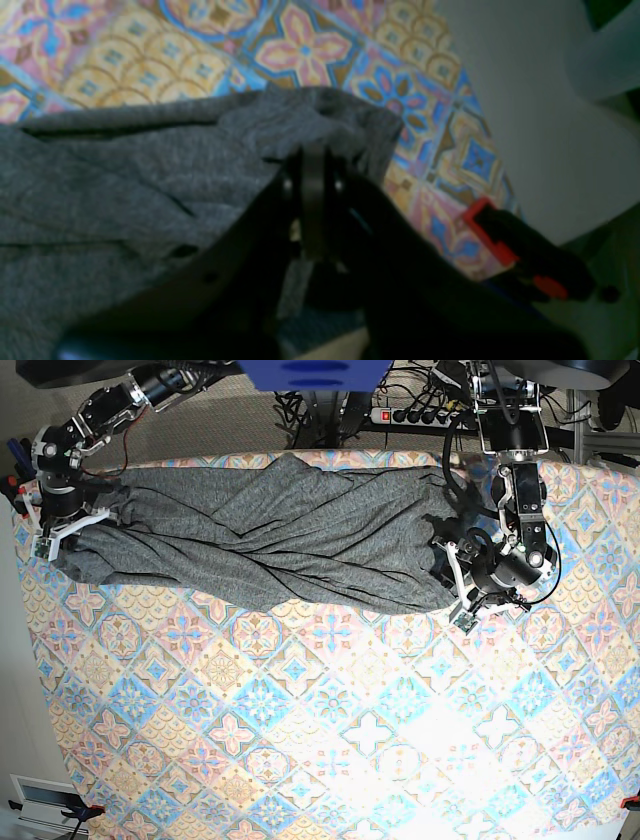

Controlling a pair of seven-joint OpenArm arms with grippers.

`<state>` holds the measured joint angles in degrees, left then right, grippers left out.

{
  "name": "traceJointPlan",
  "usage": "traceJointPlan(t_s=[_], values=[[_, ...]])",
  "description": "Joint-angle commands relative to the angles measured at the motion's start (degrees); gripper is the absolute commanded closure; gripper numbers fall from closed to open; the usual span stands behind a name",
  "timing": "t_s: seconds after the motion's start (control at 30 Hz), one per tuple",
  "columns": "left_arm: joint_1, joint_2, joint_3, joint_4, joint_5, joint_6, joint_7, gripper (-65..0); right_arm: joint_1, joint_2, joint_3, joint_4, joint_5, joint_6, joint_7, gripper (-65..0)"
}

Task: Layout the t-shirt on the table in an organized manner, then fold the t-shirt properly
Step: 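Move the right gripper along the shirt edge and regrasp fabric, then slide the right gripper to the shirt's end and grasp it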

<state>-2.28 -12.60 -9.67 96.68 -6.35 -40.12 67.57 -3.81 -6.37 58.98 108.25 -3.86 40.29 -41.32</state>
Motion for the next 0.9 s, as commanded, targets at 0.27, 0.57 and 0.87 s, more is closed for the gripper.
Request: traceJointPlan(t_s=[0.27,0.57,0.87], values=[[-1.1,0.6,-0.1,0.9,-0.6,0.1,-0.7,-27.9,-0.8,0.6,-4.3,-4.1,0.6,-0.3,-0.7,-12.4],[-1.1,1.3,-0.1,9.5,-1.2,0.1,2.1,-27.9,-1.9,0.7,-5.9,-4.1,0.6,-0.3,-3.0,-33.0],[1.6,3.4,-0.2,13.6,-1.3,0.1,4.4,-27.9,-1.7,0.7,-6.0,-4.3,0.6,-0.3,-3.1,-32.5]])
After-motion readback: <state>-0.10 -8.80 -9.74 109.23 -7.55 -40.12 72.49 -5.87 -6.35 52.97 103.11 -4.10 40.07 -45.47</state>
